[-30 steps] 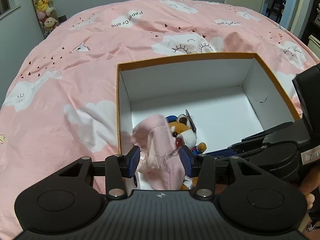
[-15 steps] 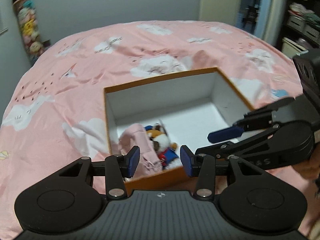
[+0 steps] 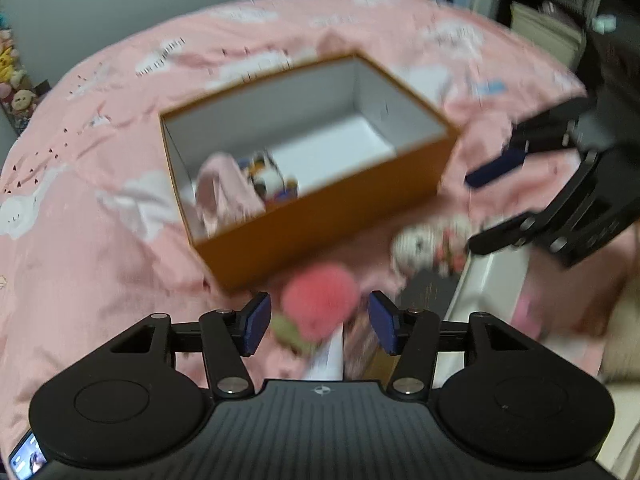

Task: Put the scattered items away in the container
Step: 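Grasp the white case with the right gripper while the left gripper grasps the white tube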

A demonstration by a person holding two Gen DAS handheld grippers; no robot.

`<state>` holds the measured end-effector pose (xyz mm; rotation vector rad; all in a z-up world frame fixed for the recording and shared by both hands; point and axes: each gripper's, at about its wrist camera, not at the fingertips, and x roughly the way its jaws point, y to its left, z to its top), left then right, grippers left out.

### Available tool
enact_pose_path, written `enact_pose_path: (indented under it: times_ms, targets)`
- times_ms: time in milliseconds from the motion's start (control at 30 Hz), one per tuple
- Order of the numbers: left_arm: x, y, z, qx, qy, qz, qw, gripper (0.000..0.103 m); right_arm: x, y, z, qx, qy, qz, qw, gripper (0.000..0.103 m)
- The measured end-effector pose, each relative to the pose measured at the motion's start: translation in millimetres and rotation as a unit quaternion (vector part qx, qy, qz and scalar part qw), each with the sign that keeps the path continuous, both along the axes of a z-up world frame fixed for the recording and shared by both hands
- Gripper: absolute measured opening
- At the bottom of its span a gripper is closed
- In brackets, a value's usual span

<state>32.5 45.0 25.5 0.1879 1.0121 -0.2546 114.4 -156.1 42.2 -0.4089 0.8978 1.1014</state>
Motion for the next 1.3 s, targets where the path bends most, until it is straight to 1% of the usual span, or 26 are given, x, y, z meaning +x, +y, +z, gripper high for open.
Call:
enact_pose_path:
  times_ms: [100, 200, 333, 400, 500, 600, 667, 733, 767, 833, 900, 933, 967, 1067, 1100, 1200, 1233, 1300]
  targets:
    - [-8, -2, -12, 0.027, 0.030, -0.020, 0.9990, 0.063, -16, 0, -5, -0.037, -0.020, 0.057, 0.997, 0.070]
    - [-13, -2, -21, 0.044, 0.053, -0.033, 0.9971, 0.063, -30, 9, -9, -0.073, -0.042, 0.128, 0.988, 0.070]
    - [-16, -3, -29, 0.060, 0.072, -0.044, 0.9946, 0.063, -40, 23, -19, -0.120, -0.057, 0.211, 0.968, 0.070]
    - [-15, -2, -33, 0.063, 0.080, -0.046, 0.9938, 0.063, -43, 31, -28, -0.147, -0.055, 0.250, 0.956, 0.070]
    - [-13, -3, -40, 0.065, 0.088, -0.053, 0.9925, 0.063, -45, 41, -41, -0.177, -0.051, 0.290, 0.939, 0.071]
    - [-10, -6, -46, 0.068, 0.094, -0.061, 0.9914, 0.063, -43, 51, -51, -0.197, -0.042, 0.313, 0.928, 0.072]
    - [-8, -7, -50, 0.066, 0.099, -0.062, 0.9910, 0.063, -41, 58, -56, -0.202, -0.025, 0.326, 0.923, 0.072]
    - [-6, -7, -54, 0.063, 0.104, -0.061, 0.9907, 0.059, -40, 64, -61, -0.208, -0.008, 0.338, 0.918, 0.073]
    - [-6, -7, -56, 0.063, 0.106, -0.060, 0.9906, 0.055, -40, 66, -64, -0.212, -0.001, 0.345, 0.914, 0.075]
    - [-6, -7, -59, 0.061, 0.108, -0.058, 0.9906, 0.052, -39, 71, -71, -0.220, 0.013, 0.351, 0.910, 0.077]
    - [-6, -7, -61, 0.064, 0.108, -0.054, 0.9906, 0.042, -40, 74, -78, -0.226, 0.020, 0.353, 0.908, 0.078]
    - [-6, -6, -62, 0.067, 0.107, -0.051, 0.9907, 0.040, -42, 74, -79, -0.228, 0.016, 0.355, 0.906, 0.078]
    - [-6, -4, -63, 0.067, 0.106, -0.047, 0.9910, 0.037, -44, 74, -77, -0.228, 0.012, 0.359, 0.905, 0.076]
    - [-6, -1, -63, 0.058, 0.105, -0.040, 0.9920, 0.037, -47, 69, -69, -0.228, 0.005, 0.358, 0.905, 0.067]
    - [-6, -1, -63, 0.058, 0.104, -0.040, 0.9921, 0.037, -47, 67, -66, -0.228, 0.004, 0.358, 0.906, 0.065]
    - [-8, -3, -62, 0.063, 0.097, -0.042, 0.9924, 0.037, -48, 60, -55, -0.223, 0.008, 0.355, 0.908, 0.053]
    - [-9, -3, -62, 0.064, 0.095, -0.041, 0.9926, 0.037, -48, 57, -51, -0.221, 0.009, 0.354, 0.909, 0.051]
    - [-10, -3, -60, 0.063, 0.091, -0.041, 0.9931, 0.036, -52, 53, -44, -0.217, 0.005, 0.352, 0.910, 0.045]
